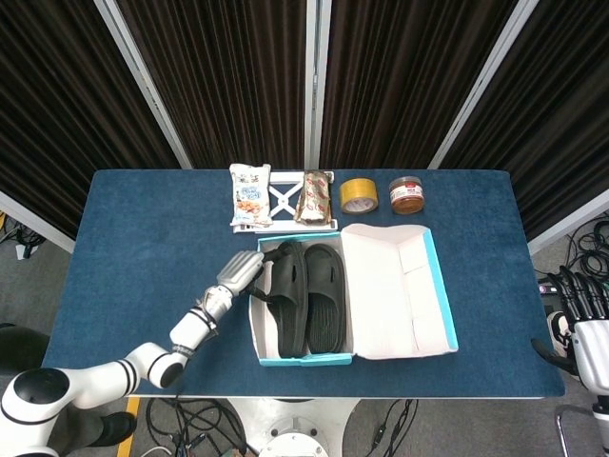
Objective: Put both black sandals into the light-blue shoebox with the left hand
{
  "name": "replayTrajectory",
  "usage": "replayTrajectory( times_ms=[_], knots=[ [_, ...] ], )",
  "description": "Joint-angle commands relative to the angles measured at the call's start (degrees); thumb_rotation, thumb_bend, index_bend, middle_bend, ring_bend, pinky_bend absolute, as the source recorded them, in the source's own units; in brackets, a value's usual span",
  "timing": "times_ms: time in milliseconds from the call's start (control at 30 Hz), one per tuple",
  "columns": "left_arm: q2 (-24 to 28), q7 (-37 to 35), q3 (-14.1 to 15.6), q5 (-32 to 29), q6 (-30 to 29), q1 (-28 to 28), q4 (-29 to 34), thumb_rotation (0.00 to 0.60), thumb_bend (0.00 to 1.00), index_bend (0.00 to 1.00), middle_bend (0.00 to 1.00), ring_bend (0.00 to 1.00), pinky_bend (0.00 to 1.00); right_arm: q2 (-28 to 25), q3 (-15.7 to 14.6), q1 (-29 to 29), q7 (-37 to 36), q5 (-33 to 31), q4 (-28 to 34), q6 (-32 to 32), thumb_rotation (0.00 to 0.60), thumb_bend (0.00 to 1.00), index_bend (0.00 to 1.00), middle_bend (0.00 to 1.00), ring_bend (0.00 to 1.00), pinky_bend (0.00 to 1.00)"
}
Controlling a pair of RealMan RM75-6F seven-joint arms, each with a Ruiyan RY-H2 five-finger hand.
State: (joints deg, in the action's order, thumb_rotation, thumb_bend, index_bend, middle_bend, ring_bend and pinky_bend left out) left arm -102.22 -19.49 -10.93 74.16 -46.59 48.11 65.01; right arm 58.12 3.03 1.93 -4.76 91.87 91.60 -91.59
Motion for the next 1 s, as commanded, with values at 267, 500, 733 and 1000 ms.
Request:
replayTrajectory(
  times_ms=[267, 500, 733, 1000],
  knots=[
    [4.0, 12.1, 1.0, 1.2, -2.3, 0.4, 5.8, 0.6, 0.02, 0.13, 0.0, 0.0, 0.27, 0.0, -0.1, -0.4, -0.7, 0.2, -0.5, -0.7, 0.6, 0.03, 0.0, 0.0, 0.0, 0.0],
    [11.1, 22.6, 1.0, -1.5, -0.6, 1.1, 15.0, 0.6, 0.02, 0.1, 0.0, 0.0, 0.22, 0.0, -0.1, -0.5, -1.3, 0.6, -0.9, -1.1, 0.6, 0.04, 0.0, 0.0, 0.0, 0.0],
    [20.7, 33.5, 0.6, -7.2, -0.9, 1.1, 27.2, 0.6, 0.02, 0.11, 0.0, 0.0, 0.2, 0.1, -0.2, -0.7, -1.8, 0.6, -1.4, -1.2, 0.6, 0.05, 0.0, 0.0, 0.0, 0.0],
    [24.2, 34.0, 0.7, -10.1, 1.9, 2.5, 32.0, 0.6, 0.03, 0.2, 0.07, 0.0, 0.2, 0.3, -0.2, -0.5, -2.1, 0.7, -1.6, -1.0, 0.6, 0.05, 0.0, 0.0, 0.0, 0.0]
  ],
)
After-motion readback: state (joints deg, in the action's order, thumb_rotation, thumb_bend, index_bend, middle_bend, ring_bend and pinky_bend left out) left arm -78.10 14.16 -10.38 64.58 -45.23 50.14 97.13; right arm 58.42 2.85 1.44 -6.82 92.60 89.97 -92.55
